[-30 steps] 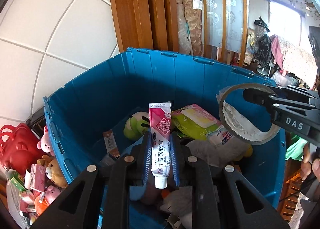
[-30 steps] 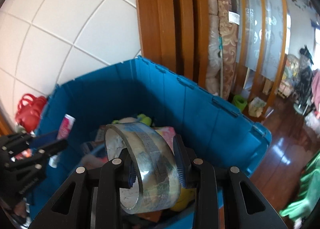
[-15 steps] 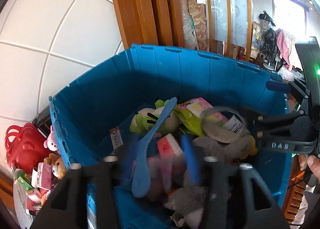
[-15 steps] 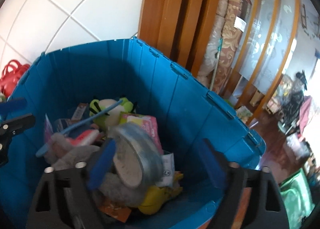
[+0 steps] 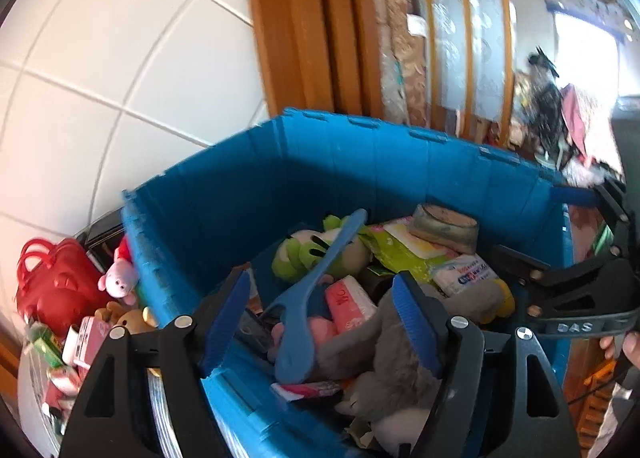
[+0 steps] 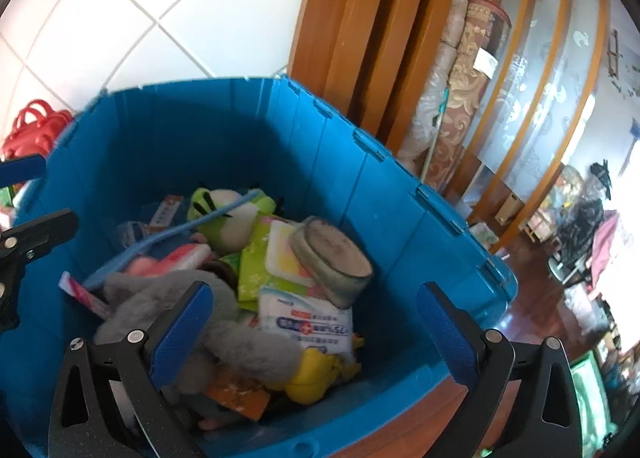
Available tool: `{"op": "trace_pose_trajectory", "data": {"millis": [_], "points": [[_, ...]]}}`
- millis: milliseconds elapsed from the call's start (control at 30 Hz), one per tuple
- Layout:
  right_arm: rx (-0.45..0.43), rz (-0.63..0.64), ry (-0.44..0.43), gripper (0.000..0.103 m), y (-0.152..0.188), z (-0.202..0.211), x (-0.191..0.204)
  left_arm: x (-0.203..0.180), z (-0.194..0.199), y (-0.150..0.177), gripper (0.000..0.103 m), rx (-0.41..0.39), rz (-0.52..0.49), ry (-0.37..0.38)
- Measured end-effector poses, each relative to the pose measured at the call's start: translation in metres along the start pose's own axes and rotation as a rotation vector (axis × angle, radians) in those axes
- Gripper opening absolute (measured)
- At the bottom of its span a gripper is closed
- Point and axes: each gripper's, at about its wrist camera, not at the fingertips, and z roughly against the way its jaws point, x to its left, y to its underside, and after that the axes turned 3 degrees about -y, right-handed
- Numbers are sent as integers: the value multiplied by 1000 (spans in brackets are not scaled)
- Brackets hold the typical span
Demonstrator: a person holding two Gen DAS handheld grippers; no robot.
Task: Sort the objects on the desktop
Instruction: 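Return both grippers from the crate to the pile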
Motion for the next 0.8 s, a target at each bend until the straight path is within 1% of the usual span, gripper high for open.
{"op": "trace_pose_trajectory", "data": {"millis": [100,233,300,367,433,500,567,700,733,800], "points": [[-54,-16,-29,103,-2,26,12,23,19,10,73,-53,53,-44],[-164,-57,-105,103,-9,67,33,67,43,33,75,-105,128,-131],[-221,-74,-134,103,-13,87,47,89,51,45,75,-110,161,-148],[-263,-81,-159,103,-18,101,63,119,59,63,75,-108,203,-167],[-298,-80,-202,103,-22,113,84,144,64,79,75,-103,232,-192],[-322,-72,-248,103,-27,121,106,172,68,99,75,-85,246,-220],[-334,-62,-283,103,-32,124,132,202,71,122,75,-50,254,-257],[-303,-29,-375,103,-41,114,188,259,75,166,75,19,279,-333],[-292,-13,-400,103,-43,108,208,274,76,179,75,39,288,-352],[-260,10,-418,103,-45,97,234,308,76,207,75,89,310,-388]]}}
